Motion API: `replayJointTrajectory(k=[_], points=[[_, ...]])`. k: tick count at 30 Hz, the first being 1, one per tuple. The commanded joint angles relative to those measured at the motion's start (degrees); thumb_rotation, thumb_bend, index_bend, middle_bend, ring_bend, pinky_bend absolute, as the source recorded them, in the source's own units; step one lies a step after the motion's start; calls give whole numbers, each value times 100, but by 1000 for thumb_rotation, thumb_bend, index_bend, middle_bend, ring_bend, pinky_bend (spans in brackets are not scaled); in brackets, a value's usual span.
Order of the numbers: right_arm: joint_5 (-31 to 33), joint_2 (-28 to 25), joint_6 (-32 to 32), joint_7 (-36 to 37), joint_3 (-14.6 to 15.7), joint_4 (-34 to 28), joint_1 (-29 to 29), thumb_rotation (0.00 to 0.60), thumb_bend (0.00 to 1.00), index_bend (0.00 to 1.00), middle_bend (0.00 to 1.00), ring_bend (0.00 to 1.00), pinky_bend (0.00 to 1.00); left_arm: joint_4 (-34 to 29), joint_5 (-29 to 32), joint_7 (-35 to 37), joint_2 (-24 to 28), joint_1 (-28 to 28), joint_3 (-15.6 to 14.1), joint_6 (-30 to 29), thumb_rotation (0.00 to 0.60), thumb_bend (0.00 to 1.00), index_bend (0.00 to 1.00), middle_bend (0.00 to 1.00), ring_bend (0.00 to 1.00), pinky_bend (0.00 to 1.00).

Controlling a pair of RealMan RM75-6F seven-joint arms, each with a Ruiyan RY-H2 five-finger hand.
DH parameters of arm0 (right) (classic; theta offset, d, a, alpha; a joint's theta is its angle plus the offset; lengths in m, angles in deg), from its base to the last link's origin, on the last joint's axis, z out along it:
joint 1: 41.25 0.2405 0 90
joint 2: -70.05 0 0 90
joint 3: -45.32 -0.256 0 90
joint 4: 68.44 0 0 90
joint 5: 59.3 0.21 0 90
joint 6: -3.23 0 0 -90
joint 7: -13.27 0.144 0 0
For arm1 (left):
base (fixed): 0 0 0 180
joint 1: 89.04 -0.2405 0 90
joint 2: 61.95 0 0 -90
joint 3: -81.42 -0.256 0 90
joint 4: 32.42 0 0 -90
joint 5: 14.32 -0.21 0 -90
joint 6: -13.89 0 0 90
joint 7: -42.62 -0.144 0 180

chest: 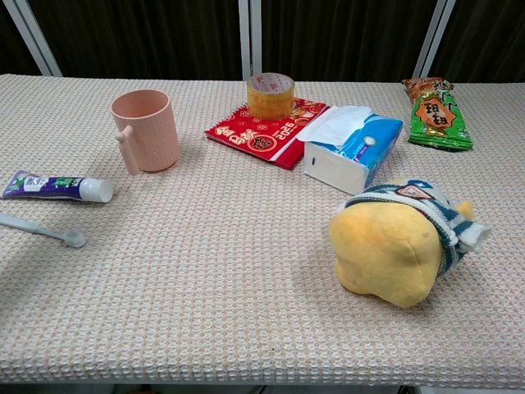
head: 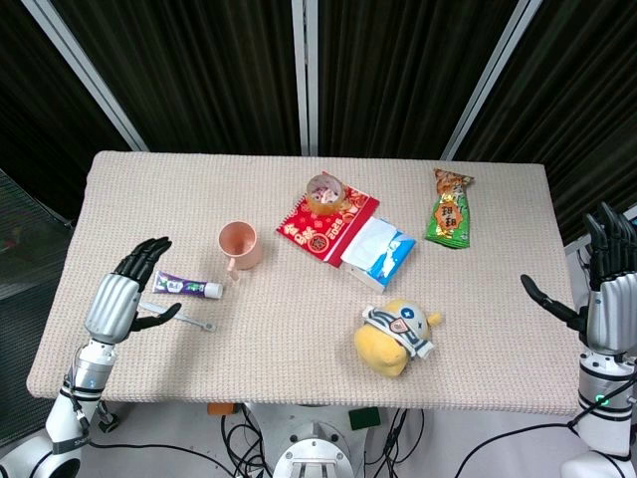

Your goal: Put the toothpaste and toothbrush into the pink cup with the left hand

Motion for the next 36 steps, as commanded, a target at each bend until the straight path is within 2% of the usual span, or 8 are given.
replayJointTrajectory(k=[1, 9, 14, 17, 23, 27, 36], points=[[68, 37, -19, 99, 2, 96, 8, 600, 352, 0, 0, 0, 0, 10, 70, -12, -33, 10, -37, 16, 600, 161, 72, 90, 85, 231], [112, -17, -86, 230, 35, 161, -42, 600, 352, 0, 0, 0, 0, -129, 34, -168, 72, -8, -88, -81, 600, 161, 72, 94, 85, 230], [168, -43, -140, 305, 37, 205, -85, 600, 351, 0, 0, 0, 0, -70, 153, -305, 97, 77, -122, 157, 600, 161, 112, 94, 85, 230], [236, -36, -150, 303, 75, 269, -140, 600, 351, 0, 0, 0, 0, -51, 532, -638, 202, 196, -79, 602, 600, 161, 135, 94, 85, 230], [593, -16, -96, 521, 138, 577, -324, 600, 351, 0, 0, 0, 0, -431, 1573, -1879, 440, 778, 99, 1952, 600, 162, 200, 124, 86, 241], [810, -82, -33, 632, 170, 696, -458, 600, 351, 0, 0, 0, 0, -290, 2127, -2450, 178, 1176, 160, 2571, 600, 162, 216, 125, 86, 236], [925, -84, 81, 790, 210, 885, -535, 600, 351, 0, 0, 0, 0, 446, 2883, -3105, -494, 1732, 102, 3241, 600, 171, 297, 132, 85, 232]])
